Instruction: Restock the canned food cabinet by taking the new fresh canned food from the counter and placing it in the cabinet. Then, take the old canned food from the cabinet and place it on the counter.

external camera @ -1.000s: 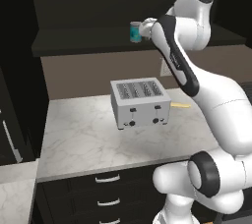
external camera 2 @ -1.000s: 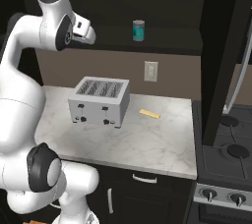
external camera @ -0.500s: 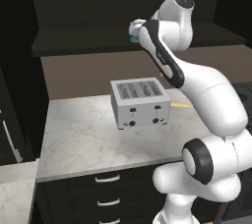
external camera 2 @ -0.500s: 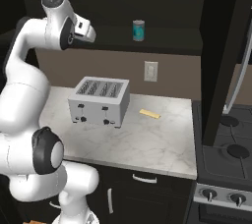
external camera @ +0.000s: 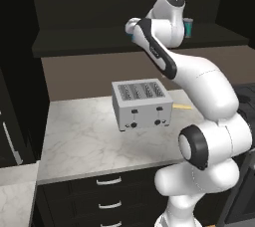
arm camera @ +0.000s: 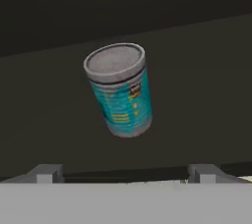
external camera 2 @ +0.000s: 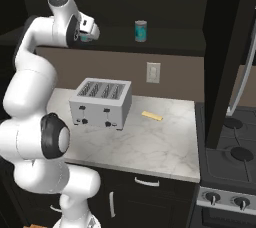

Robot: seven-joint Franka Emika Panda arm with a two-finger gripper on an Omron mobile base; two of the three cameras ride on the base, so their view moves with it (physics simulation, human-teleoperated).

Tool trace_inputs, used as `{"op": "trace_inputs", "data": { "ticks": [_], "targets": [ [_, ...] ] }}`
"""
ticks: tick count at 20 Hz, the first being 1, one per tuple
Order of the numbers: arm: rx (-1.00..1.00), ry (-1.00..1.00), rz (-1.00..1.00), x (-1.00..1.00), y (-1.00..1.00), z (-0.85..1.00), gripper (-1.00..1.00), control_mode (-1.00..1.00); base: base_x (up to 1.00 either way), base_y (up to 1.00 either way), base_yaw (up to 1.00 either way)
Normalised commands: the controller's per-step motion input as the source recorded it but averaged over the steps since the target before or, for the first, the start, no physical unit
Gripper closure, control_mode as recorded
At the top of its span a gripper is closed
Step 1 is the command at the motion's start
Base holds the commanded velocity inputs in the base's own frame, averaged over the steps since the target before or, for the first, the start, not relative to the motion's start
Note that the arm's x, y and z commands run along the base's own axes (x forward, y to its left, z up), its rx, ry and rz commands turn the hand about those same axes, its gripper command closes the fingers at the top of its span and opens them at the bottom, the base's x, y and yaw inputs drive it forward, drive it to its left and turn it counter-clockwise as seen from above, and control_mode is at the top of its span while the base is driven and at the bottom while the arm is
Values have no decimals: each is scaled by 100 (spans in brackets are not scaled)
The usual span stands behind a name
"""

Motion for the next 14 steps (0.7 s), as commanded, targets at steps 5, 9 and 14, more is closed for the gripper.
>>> {"op": "trace_inputs", "data": {
  "ticks": [5, 9, 14],
  "targets": [
    [-2, 0, 0, 37, 8, 0, -100, -100, 0, 0, 0],
    [0, 0, 0, 27, 0, 0, -100, -100, 0, 0, 0],
    [0, 0, 0, 15, 0, 0, -100, -100, 0, 0, 0]
  ]
}}
